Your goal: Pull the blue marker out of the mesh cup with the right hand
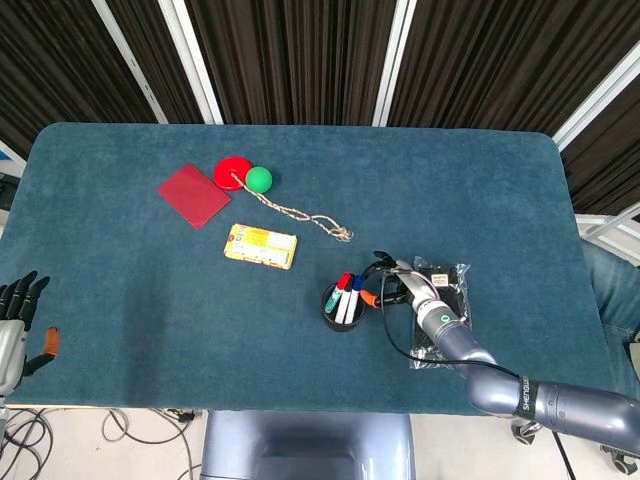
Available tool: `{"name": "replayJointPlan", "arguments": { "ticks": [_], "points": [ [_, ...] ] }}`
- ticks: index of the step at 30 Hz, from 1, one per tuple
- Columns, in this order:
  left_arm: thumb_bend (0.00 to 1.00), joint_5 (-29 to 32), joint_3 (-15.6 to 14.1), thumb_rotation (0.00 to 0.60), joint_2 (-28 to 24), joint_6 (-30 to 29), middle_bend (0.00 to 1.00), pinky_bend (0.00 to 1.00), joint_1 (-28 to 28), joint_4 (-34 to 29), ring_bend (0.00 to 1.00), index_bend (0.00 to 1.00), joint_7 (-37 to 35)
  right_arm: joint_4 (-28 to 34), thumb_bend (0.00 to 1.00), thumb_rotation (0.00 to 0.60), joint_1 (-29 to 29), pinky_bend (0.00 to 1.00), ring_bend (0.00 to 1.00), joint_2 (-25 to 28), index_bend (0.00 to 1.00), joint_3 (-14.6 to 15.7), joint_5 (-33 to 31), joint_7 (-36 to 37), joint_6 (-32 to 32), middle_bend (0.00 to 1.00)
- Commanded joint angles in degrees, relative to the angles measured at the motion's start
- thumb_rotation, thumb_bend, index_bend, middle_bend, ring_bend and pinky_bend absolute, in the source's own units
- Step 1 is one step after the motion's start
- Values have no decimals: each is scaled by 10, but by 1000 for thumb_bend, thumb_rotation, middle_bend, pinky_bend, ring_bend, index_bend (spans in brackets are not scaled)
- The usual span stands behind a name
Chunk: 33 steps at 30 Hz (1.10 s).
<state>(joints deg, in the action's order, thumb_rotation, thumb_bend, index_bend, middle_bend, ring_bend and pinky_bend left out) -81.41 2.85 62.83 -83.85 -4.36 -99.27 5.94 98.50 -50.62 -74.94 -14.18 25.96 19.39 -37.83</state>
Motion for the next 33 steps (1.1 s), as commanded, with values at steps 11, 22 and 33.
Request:
{"name": "replayJointPlan", "arguments": {
  "ticks": [11,22,33],
  "points": [
    [509,4,2,600,-1,2,0,34,0,0,0,72,-3,2,444,600,-10,172,0,-7,499,-5,-23,-27,-4,0],
    [509,5,2,600,-1,2,0,34,-1,-1,0,71,-3,-1,456,600,-25,172,0,-15,510,-7,-51,-52,-10,0],
    [509,6,1,600,-2,4,0,34,-1,-2,0,71,-3,0,462,600,-27,172,0,-12,521,-8,-66,-65,-9,0]
  ]
}}
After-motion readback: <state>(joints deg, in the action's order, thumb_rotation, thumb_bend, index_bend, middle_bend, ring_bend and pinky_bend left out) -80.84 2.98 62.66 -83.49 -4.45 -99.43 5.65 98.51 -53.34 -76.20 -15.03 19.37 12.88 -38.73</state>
